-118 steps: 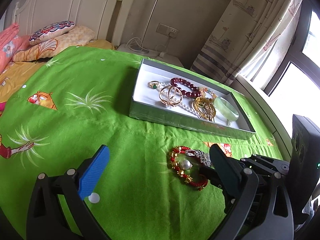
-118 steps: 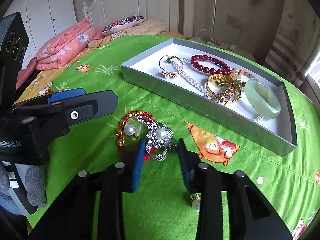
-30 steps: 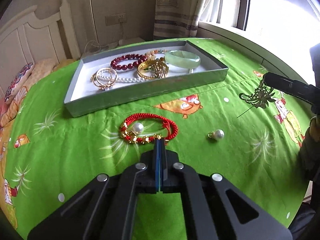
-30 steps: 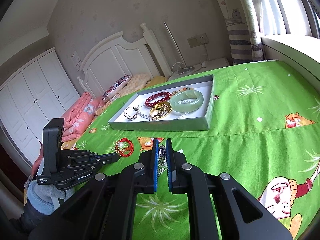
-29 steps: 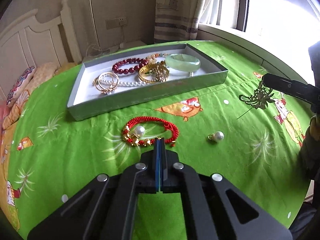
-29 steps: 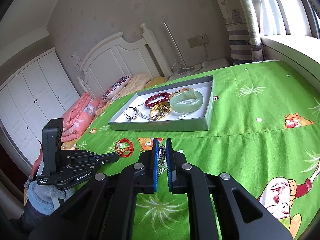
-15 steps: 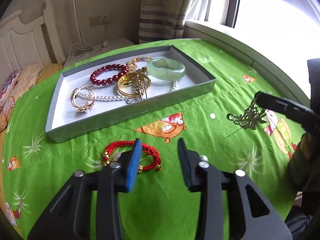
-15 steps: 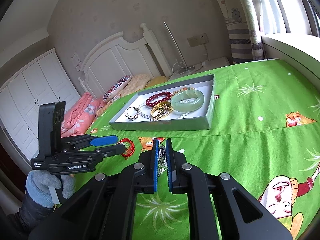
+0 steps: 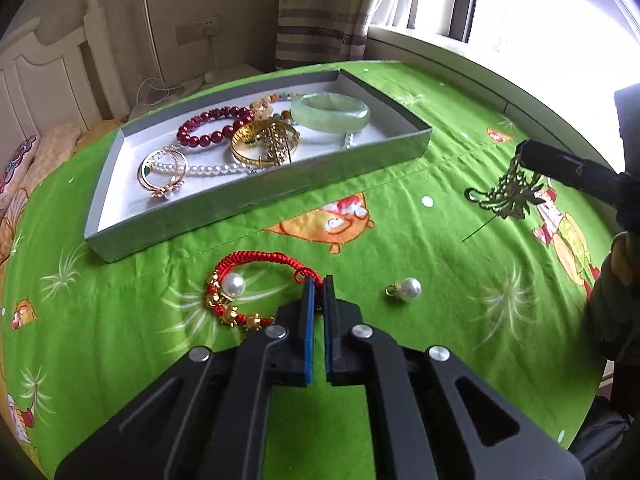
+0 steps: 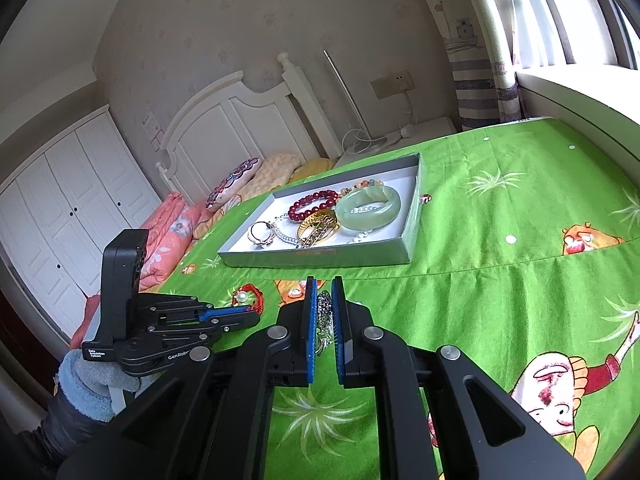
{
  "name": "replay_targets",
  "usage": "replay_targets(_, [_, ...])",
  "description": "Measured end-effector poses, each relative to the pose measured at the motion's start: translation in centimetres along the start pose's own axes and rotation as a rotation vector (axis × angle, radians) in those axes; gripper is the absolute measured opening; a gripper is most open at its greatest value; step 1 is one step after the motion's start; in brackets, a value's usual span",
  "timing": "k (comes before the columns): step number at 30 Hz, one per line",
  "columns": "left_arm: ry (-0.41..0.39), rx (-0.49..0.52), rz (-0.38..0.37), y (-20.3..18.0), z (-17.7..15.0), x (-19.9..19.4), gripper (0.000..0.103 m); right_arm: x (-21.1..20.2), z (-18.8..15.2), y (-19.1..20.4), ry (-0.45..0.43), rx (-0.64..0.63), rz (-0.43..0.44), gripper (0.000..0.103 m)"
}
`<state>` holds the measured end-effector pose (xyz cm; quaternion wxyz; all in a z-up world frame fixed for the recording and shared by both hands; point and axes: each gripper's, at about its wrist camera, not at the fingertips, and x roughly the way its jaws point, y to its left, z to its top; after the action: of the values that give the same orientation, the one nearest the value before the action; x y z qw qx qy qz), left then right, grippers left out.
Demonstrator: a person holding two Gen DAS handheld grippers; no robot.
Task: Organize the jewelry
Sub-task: 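Carry the red string bracelet with the left tool toward the box while the right tool carries the pendant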
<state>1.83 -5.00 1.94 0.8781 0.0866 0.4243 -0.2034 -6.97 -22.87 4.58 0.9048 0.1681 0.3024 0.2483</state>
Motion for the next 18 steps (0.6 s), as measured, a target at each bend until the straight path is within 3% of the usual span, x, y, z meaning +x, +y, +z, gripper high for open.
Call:
replay_targets(7, [-0.123, -0.022, -0.01, 0.9, 3.1, -5.3, 0.003, 0.0, 0.7, 0.4, -0.013, -0.013, 0.0, 0.01])
replay_targets(18, [-0.178, -0.049, 0.034, 2.5, 7.3, -7.3, 0.003, 1.3, 3.8, 2.1, -0.041, -0.07, 0.012, 0.01])
